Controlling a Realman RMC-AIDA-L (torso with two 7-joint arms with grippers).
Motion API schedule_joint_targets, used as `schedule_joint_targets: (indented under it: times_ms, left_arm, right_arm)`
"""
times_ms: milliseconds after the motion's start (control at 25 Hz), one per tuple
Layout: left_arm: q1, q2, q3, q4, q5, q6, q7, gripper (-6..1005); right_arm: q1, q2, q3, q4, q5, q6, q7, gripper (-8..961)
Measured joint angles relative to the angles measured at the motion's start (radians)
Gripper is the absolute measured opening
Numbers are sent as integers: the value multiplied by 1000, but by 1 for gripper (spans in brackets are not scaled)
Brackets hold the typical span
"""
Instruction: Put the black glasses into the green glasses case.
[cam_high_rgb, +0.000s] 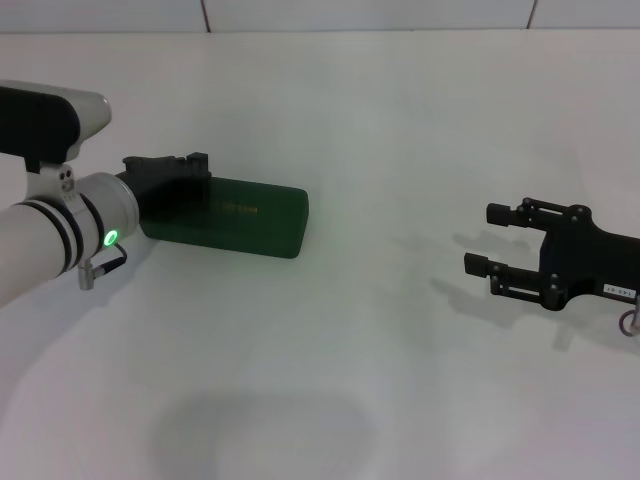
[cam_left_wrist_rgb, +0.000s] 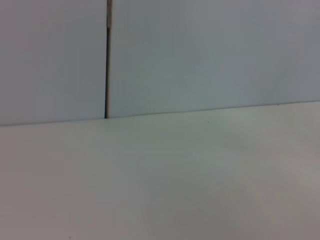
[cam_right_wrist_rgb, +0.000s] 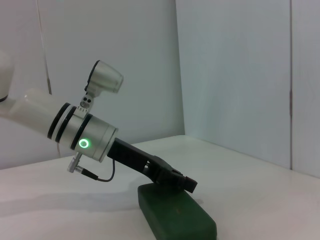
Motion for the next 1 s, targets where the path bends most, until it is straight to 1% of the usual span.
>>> schedule_joint_targets:
  times_ms: [200, 320, 360, 440, 520, 560, 640, 720, 800, 840, 920, 960, 1000]
  left_arm:
    - [3, 0, 2, 0, -14, 2, 0, 7]
    - [3, 2, -1, 33, -22, 30, -3, 7]
    - [2, 4, -9, 47, -23, 53, -8, 7]
    - [-14, 6, -56, 67, -23, 148, -31, 7]
    - [-51, 9, -130, 61, -24, 281, -65, 7]
    - [-51, 9, -130, 61, -24, 281, -65, 7]
    - [-158, 22, -327, -35, -37, 571, -81, 7]
    - [-203, 27, -427, -97, -53, 686, -55, 7]
    - [-242, 33, -541, -170, -89, 804, 24, 7]
    - [-249, 34, -576, -191, -107, 842, 73, 7]
    - [-248, 32, -633, -220, -154, 910, 200, 69]
    - [-237, 28, -647, -226, -182, 932, 278, 99]
    - [-231, 26, -653, -228, -198, 943, 321, 130]
  right_arm:
    - [-1, 0, 0, 0, 0, -2, 0, 676]
    - [-2, -1, 0, 0, 1, -2, 0, 676]
    - [-2, -1, 0, -1, 1, -2, 0, 676]
    - [-1, -2, 0, -1, 1, -2, 0, 676]
    - [1, -2, 0, -1, 2, -2, 0, 676]
    - [1, -2, 0, -1, 2, -2, 0, 676]
    - [3, -2, 0, -2, 2, -2, 0, 676]
    - [6, -2, 0, -2, 2, -2, 1, 676]
    - [9, -1, 0, -2, 2, -2, 1, 676]
    - [10, -1, 0, -2, 2, -2, 2, 676]
    - [10, 0, 0, -2, 2, -3, 2, 676]
    - [10, 0, 0, -2, 3, -5, 2, 676]
    - [10, 0, 0, -3, 6, -8, 2, 676]
